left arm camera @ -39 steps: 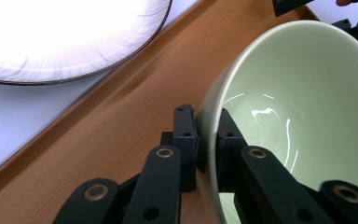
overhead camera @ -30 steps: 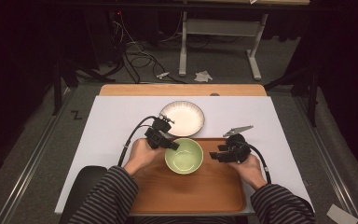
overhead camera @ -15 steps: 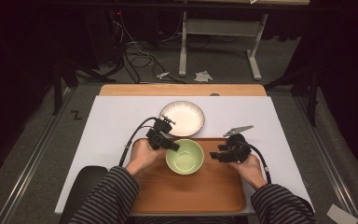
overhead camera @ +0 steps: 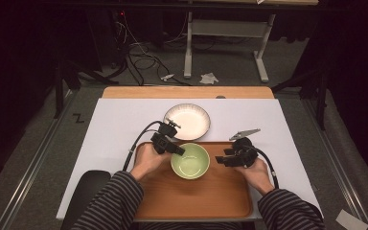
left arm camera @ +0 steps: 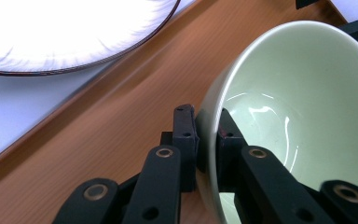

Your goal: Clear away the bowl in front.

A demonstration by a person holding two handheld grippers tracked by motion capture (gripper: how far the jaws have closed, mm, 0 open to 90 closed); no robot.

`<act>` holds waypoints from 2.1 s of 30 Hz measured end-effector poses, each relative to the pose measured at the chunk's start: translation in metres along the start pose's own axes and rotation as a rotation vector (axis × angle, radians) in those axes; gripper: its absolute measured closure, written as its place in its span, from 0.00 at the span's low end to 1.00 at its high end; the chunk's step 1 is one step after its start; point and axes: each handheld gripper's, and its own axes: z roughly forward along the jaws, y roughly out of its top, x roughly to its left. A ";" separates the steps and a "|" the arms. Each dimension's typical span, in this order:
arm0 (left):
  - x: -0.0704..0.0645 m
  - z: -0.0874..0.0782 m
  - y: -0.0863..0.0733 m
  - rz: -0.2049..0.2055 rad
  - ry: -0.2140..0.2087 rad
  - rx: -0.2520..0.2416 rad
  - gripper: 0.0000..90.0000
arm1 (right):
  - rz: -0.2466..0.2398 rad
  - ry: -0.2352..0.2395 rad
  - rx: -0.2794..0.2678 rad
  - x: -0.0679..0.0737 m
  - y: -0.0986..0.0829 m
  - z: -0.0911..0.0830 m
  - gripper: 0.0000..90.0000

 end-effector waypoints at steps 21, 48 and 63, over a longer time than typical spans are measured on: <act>0.000 0.004 -0.004 0.041 0.013 -0.025 0.92 | -0.004 -0.001 0.004 0.000 0.000 0.000 0.52; -0.010 -0.007 -0.008 0.100 0.017 -0.099 0.61 | -0.013 0.002 0.011 0.001 0.000 0.001 0.52; -0.009 -0.037 -0.001 0.086 -0.022 -0.176 0.59 | -0.004 0.003 0.008 0.001 0.000 0.000 0.51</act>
